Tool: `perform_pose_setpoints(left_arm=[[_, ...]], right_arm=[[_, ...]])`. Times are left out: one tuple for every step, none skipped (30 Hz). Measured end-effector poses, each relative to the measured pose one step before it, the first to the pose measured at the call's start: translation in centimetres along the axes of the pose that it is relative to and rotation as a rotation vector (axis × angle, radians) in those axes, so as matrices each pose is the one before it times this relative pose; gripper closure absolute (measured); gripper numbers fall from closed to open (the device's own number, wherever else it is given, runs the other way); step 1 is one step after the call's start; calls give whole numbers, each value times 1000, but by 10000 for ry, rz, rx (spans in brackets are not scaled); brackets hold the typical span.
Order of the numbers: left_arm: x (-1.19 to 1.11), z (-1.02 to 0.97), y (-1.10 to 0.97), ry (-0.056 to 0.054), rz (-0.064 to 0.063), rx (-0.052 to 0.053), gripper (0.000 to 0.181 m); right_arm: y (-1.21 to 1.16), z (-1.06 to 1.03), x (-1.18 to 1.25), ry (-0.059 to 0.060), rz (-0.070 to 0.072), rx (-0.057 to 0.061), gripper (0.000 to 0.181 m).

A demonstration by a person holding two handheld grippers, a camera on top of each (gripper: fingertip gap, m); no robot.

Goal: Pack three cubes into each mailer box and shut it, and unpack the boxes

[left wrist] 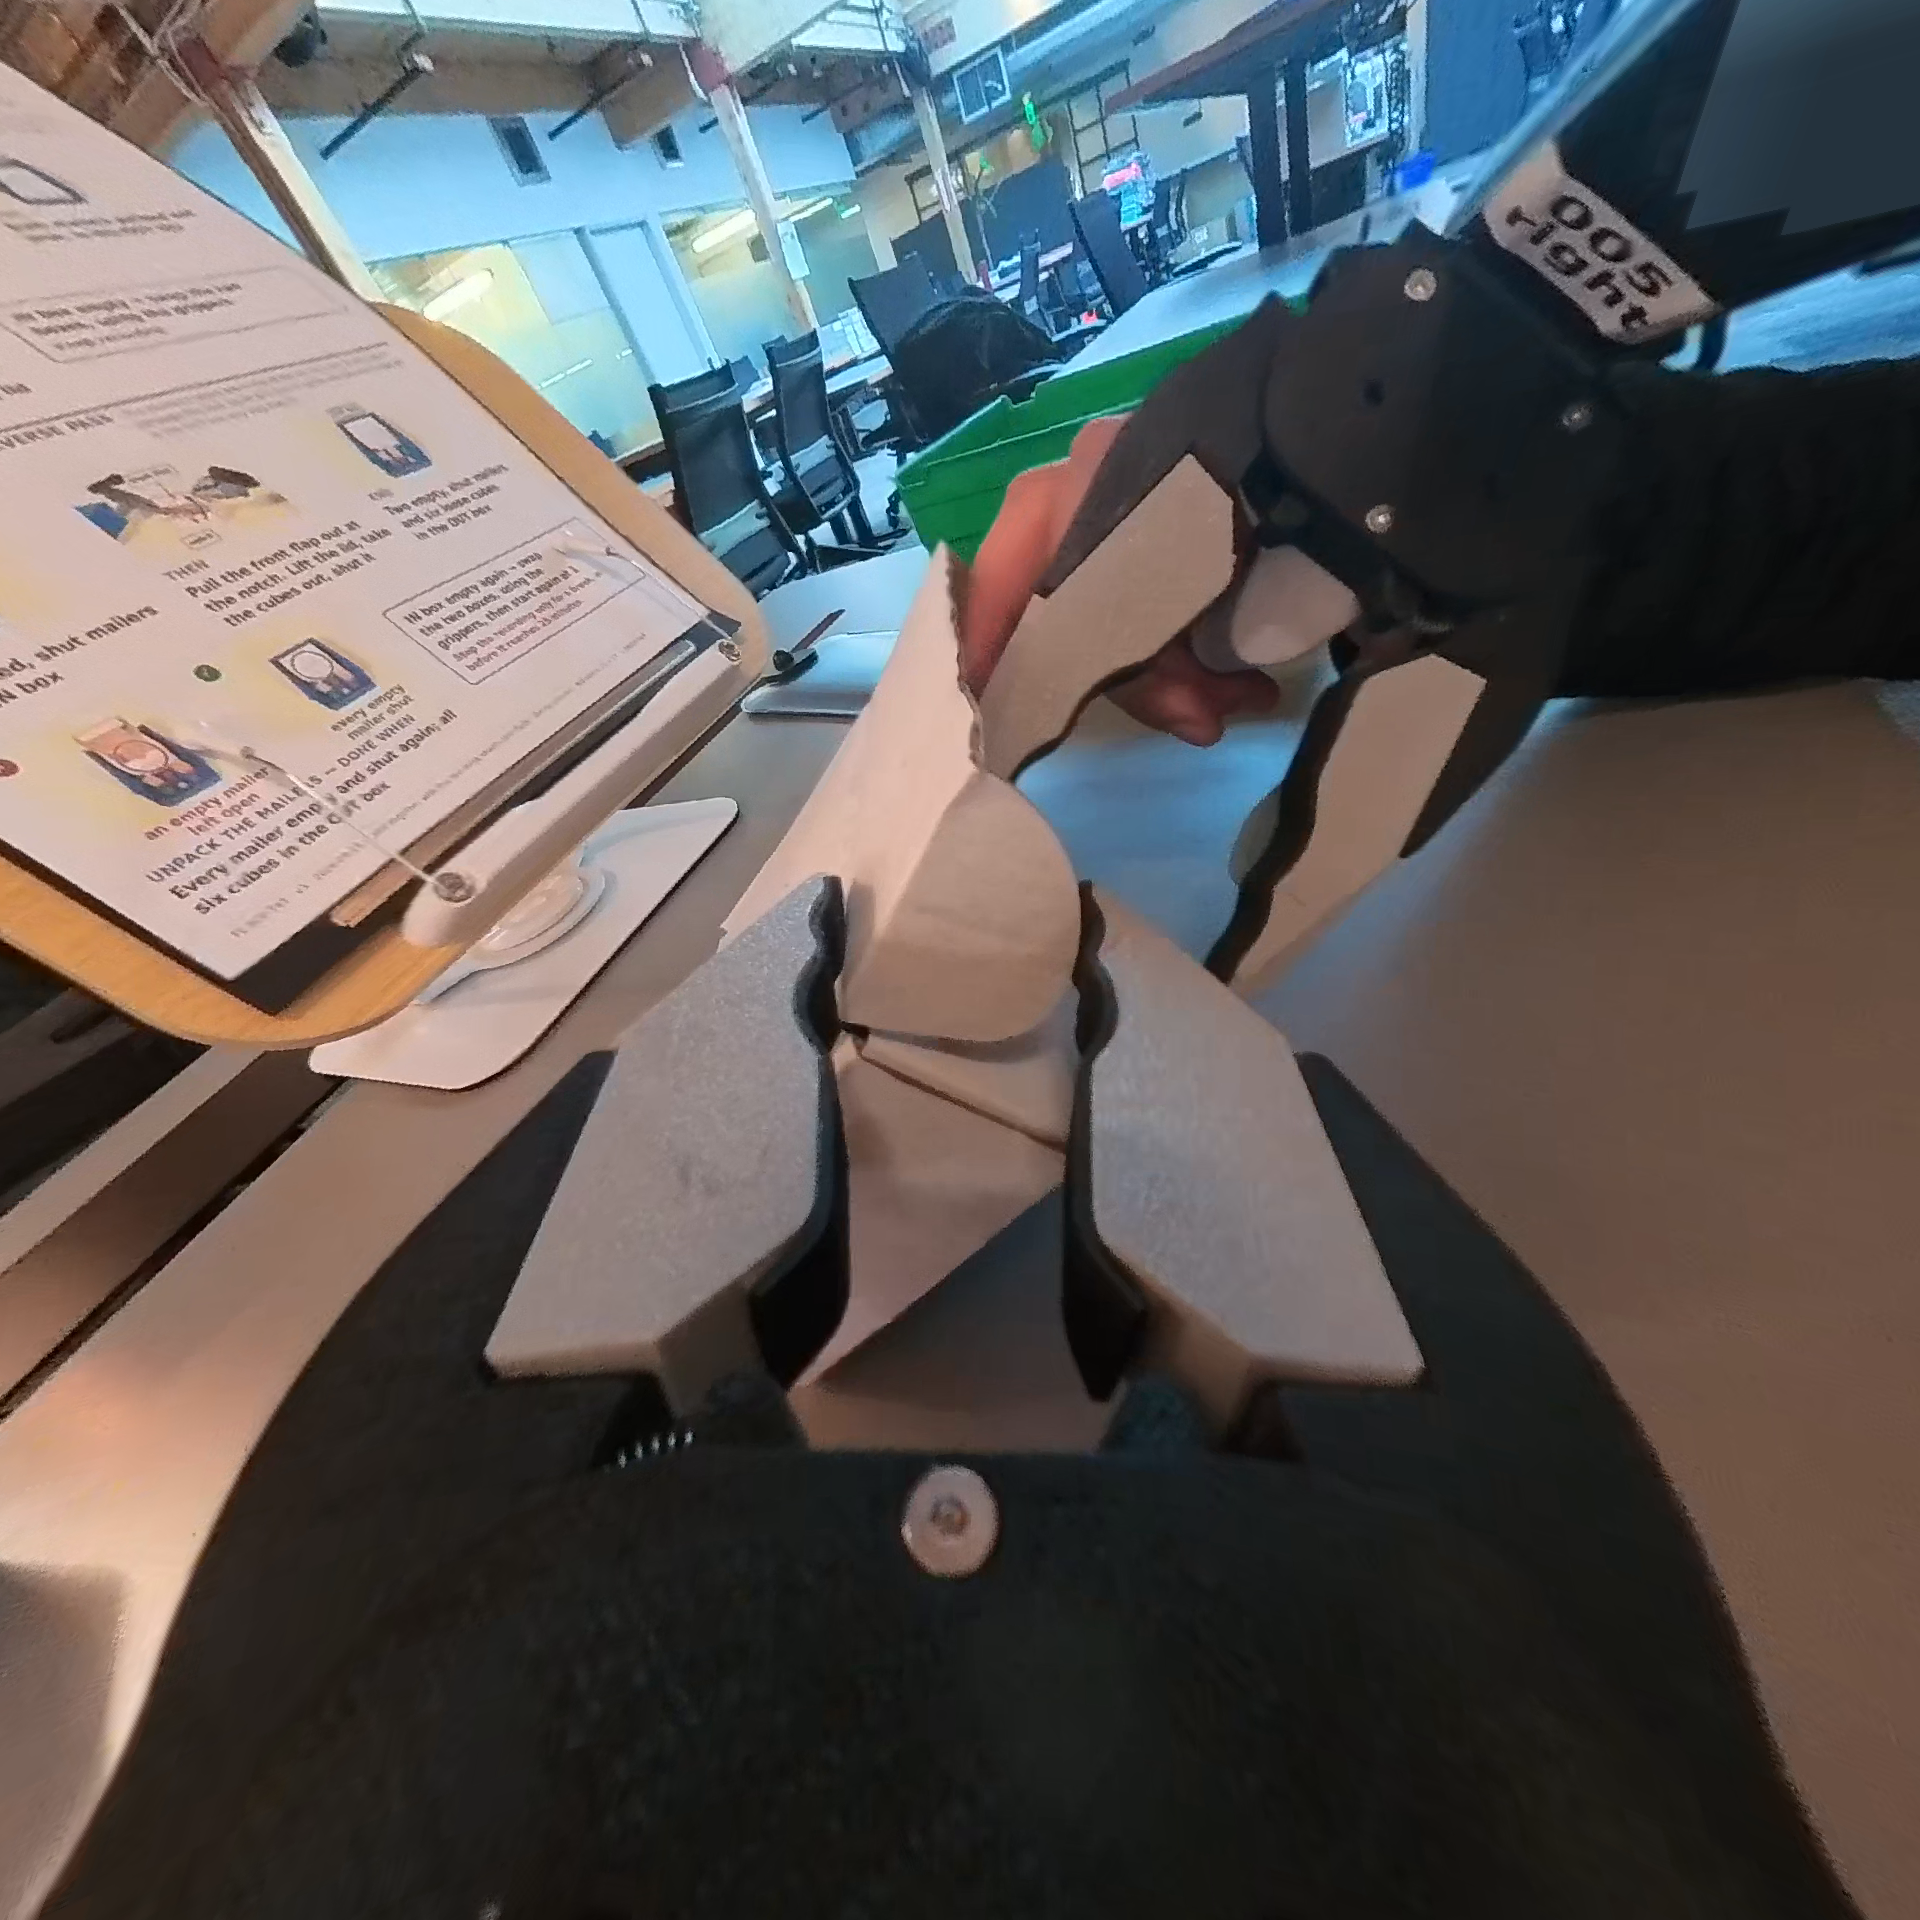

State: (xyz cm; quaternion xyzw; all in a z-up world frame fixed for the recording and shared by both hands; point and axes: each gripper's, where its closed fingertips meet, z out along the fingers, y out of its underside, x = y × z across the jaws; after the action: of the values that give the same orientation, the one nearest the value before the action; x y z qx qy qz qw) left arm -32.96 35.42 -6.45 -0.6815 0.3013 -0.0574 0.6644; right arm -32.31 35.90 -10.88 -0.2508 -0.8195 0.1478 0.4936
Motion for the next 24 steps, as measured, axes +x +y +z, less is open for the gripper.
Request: perform_pose_setpoints(left_arm=[[-128, -35, 0, 0, -166, 18, 139], [-200, -45, -50, -36, -186, 46, 139], [-180, -77, -173, -17, -219, 119, 138], [-179, -85, -191, -2, -243, 118, 139], [-232, -78, -101, -48, -186, 74, 139], [-194, -89, -85, -68, -57, 47, 139], [-86, -73, -91, -54, 37, 45, 139], [10, -44, -91, -19, 65, 32, 139], [80, -6, -73, 15, 66, 20, 139], [62, 10, -52, -2, 59, 11, 139], [67, 3, -10, 21, 29, -11, 139], [85, 4, 9, 56, -17, -6, 139], [-8, -10, -31, 6, -9, 20, 139], [-28, -28, -54, -16, 3, 26, 139], [13, -29, -65, 23, -22, 33, 139], [41, -35, -122, 30, -24, 56, 139], [72, -39, -166, 32, 0, 80, 139], [124, -40, -175, 59, 2, 83, 139], [96, -21, -140, 39, 4, 57, 139], [36, -5, -75, -5, 32, 13, 139], [48, 8, -29, 2, 45, -8, 139], [66, -3, -43, 6, 41, 0, 139], [36, -14, -83, -7, 36, 32, 139], [29, -30, -123, -7, 29, 48, 139]], right_arm=[[72, 71, -280, -133, -25, -59, 113], [137, 127, -467, -248, -62, -88, 121], [148, 154, -491, -238, -68, -93, 122], [140, 191, -343, -136, -84, -101, 123], [89, 158, -201, -56, -76, -84, 122], [8, 96, -199, -82, -22, -28, 122], [-49, 24, -189, -111, 14, 4, 122], [-74, -46, -49, -40, 7, 30, 122], [-141, -155, 115, 36, 12, 90, 122], [-260, -268, 217, 54, 67, 187, 122], [-418, -359, 289, 48, 169, 297, 123], [-529, -415, 381, 61, 260, 367, 125], [-524, -397, 463, 85, 291, 359, 126], [-371, -316, 480, 118, 264, 281, 126], [-163, -203, 432, 121, 205, 163, 126], [103, -55, 305, 95, 131, 23, 125], [303, 99, 232, 108, 44, -104, 124], [415, 204, 173, 114, -24, -176, 123], [412, 258, 9, 48, -50, -195, 123], [385, 280, -188, -57, -47, -190, 122], [394, 282, -318, -124, -57, -193, 122], [402, 284, -294, -89, -103, -214, 122], [436, 276, -195, -21, -134, -246, 123], [435, 273, -202, -35, -112, -262, 123]])
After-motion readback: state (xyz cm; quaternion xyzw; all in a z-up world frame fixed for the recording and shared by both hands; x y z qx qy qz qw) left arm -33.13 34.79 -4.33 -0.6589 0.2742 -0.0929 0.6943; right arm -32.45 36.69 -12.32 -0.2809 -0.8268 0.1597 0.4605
